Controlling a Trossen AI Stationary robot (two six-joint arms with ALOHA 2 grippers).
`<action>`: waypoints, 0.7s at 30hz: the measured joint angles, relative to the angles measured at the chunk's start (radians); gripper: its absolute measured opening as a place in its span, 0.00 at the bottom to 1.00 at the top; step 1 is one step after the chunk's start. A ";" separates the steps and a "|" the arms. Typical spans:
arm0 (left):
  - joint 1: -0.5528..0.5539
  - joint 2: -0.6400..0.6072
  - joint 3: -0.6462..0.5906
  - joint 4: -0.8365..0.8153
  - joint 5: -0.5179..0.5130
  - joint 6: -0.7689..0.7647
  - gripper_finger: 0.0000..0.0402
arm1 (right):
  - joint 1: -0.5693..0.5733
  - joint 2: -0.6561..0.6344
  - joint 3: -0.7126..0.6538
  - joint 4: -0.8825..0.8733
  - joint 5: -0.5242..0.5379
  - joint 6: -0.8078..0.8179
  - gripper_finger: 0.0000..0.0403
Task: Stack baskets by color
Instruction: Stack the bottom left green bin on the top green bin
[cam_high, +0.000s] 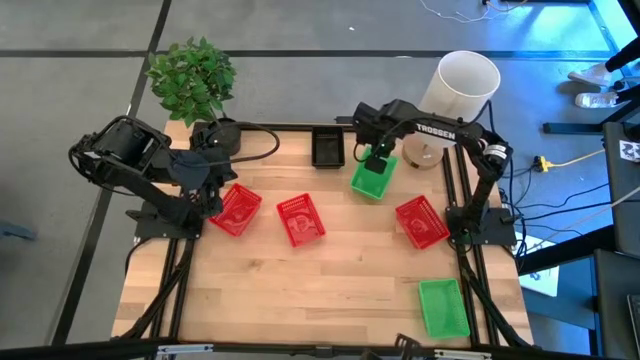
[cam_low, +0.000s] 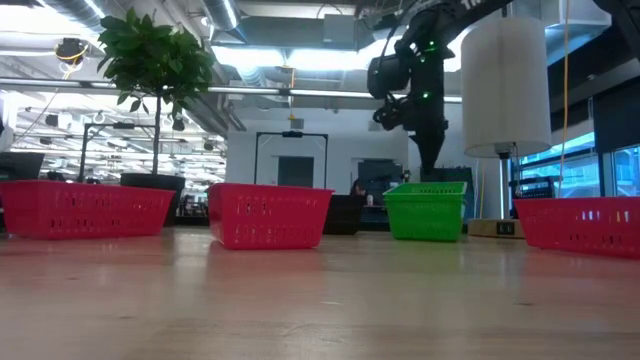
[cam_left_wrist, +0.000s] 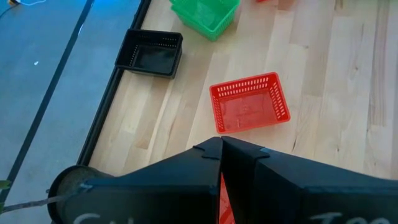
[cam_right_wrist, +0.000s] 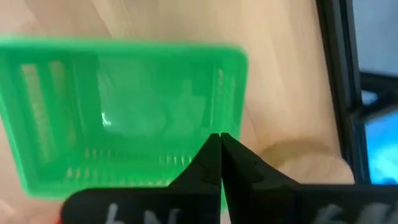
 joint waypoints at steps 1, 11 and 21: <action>0.000 0.000 0.000 0.000 0.000 0.000 0.00 | 0.000 0.007 0.000 0.020 -0.010 -0.003 0.00; 0.000 0.000 0.000 0.000 0.000 -0.001 0.00 | -0.011 0.078 0.000 0.065 -0.012 -0.055 0.00; 0.000 0.000 0.000 0.000 0.000 0.000 0.00 | 0.004 0.044 0.061 -0.003 0.011 -0.026 0.00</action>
